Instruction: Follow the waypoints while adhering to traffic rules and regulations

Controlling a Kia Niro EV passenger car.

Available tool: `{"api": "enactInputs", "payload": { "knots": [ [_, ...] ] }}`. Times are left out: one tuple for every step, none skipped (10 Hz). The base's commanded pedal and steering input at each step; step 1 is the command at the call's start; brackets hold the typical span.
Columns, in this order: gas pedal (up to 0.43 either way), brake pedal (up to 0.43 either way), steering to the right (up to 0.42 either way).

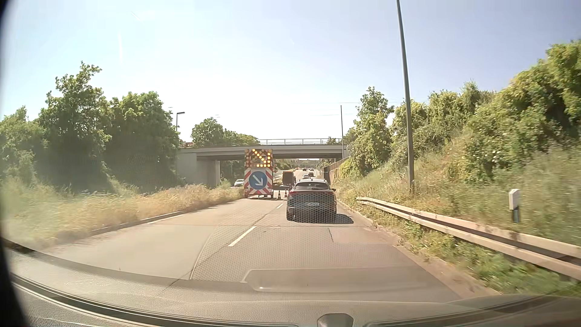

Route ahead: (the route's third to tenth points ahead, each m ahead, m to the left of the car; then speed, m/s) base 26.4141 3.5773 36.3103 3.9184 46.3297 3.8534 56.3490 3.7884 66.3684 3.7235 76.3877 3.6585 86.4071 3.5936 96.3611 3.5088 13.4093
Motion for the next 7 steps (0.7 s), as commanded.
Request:
{"api": "enactInputs", "payload": {
  "knots": [
    [0.000, 0.030, -0.001],
    [0.000, 0.030, 0.000],
    [0.000, 0.030, -0.001],
    [0.000, 0.030, 0.000],
    [0.000, 0.030, 0.000],
    [0.000, 0.030, 0.000],
    [0.000, 0.030, 0.001]
  ]
}}
